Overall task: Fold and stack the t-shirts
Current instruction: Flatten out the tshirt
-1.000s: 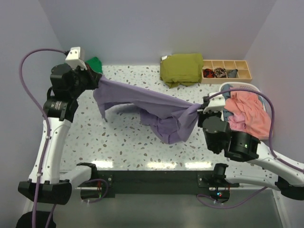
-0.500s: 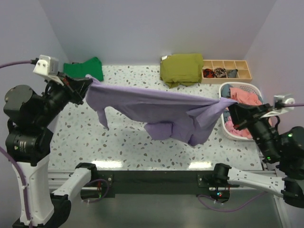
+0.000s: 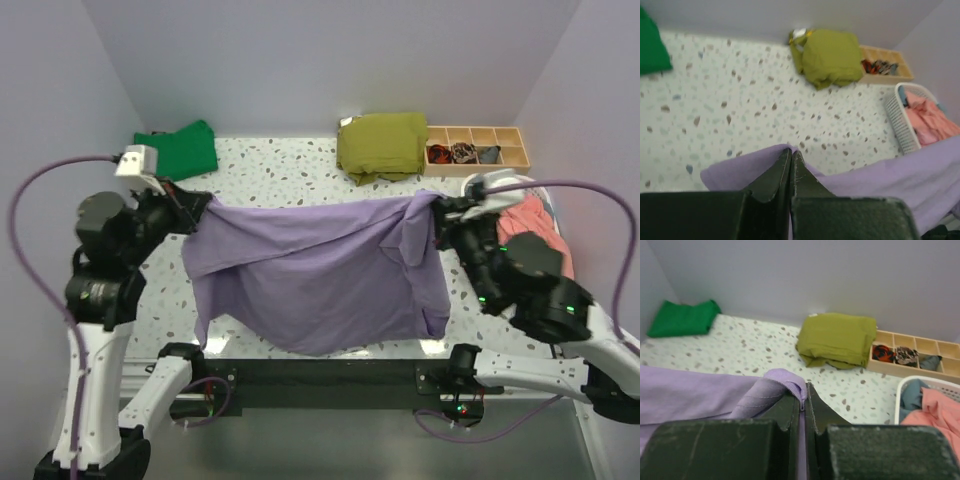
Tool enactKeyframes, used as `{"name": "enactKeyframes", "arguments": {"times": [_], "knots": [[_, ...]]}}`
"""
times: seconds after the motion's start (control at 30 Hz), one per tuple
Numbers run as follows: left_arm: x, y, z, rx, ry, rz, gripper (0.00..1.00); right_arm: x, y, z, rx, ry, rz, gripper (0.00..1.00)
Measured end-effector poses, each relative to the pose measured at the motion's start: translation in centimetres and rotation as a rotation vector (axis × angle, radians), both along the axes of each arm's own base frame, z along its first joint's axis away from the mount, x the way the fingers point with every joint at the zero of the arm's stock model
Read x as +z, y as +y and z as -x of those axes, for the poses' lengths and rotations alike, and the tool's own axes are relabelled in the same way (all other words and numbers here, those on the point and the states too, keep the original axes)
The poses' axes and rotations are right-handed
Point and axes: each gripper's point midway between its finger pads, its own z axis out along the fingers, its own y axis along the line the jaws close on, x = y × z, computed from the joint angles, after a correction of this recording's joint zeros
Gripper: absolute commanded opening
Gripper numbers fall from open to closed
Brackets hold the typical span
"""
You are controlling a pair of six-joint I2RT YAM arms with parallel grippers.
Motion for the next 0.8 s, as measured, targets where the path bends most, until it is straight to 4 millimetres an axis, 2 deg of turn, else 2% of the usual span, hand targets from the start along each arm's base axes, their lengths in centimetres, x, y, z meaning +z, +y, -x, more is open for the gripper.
{"name": "enactKeyframes", "arguments": {"times": [0.1,0.13,0.2,0.23,0.27,0.33,0.4,0.43,0.47,0.5,0.53,0.6,0.63,0.67,0.7,0.73,0.77,0.8], "knots": [[-9.8,0.5,-3.2,0.059,0.212,0.01,0.0,-4.4,2.9,-2.3,-0.077,0.053,0.149,0.0],[-13.8,0.7,-3.8,0.085,0.297,0.014,0.0,-5.9,3.7,-3.1,-0.092,0.071,0.19,0.0],[-20.0,1.2,-4.1,0.128,0.432,0.011,0.0,-9.8,4.8,-5.5,-0.138,0.138,0.266,0.0],[-22.3,1.4,-4.2,0.148,0.481,0.008,0.0,-12.0,4.9,-7.2,-0.16,0.187,0.291,0.0],[-24.3,1.6,-4.3,0.169,0.52,0.006,0.0,-14.5,4.1,-9.2,-0.203,0.244,0.307,0.0],[-27.0,2.2,-4.9,0.212,0.567,-0.001,0.0,-18.8,2.0,-12.2,-0.275,0.349,0.317,0.0],[-28.4,2.6,-6.1,0.244,0.582,-0.005,0.0,-22.9,-0.2,-14.6,-0.329,0.463,0.322,0.0],[-29.2,3.0,-8.2,0.281,0.575,-0.009,0.0,-27.1,-0.6,-16.9,-0.338,0.571,0.316,0.0],[-29.3,3.0,-8.3,0.283,0.574,-0.01,0.0,-27.3,-0.6,-17.0,-0.336,0.576,0.316,0.0],[-29.8,3.2,-8.9,0.297,0.584,-0.018,0.0,-28.9,-0.6,-17.5,-0.33,0.629,0.328,0.02],[-29.8,3.4,-9.8,0.308,0.584,-0.023,0.0,-29.2,-0.2,-18.4,-0.323,0.645,0.323,0.05],[-29.9,3.5,-12.3,0.323,0.574,-0.032,0.06,-30.3,1.4,-22.2,-0.308,0.668,0.293,0.25],[-30.0,3.6,-13.7,0.329,0.565,-0.036,0.12,-31.1,1.7,-23.7,-0.308,0.677,0.278,0.41],[-30.1,3.6,-14.7,0.331,0.558,-0.04,0.22,-32.0,1.7,-24.8,-0.318,0.69,0.273,0.63],[-30.4,3.6,-15.8,0.333,0.553,-0.046,0.25,-32.9,1.5,-25.7,-0.327,0.706,0.27,0.69],[-30.5,3.6,-16.7,0.334,0.546,-0.05,0.4,-33.6,1.2,-26.3,-0.339,0.719,0.269,0.75],[-30.7,3.7,-17.5,0.337,0.542,-0.054,0.63,-34.3,0.8,-26.8,-0.351,0.73,0.275,0.79],[-30.8,3.8,-18.1,0.337,0.535,-0.062,1.0,-34.9,0.4,-27.1,-0.363,0.74,0.278,0.84]]}}
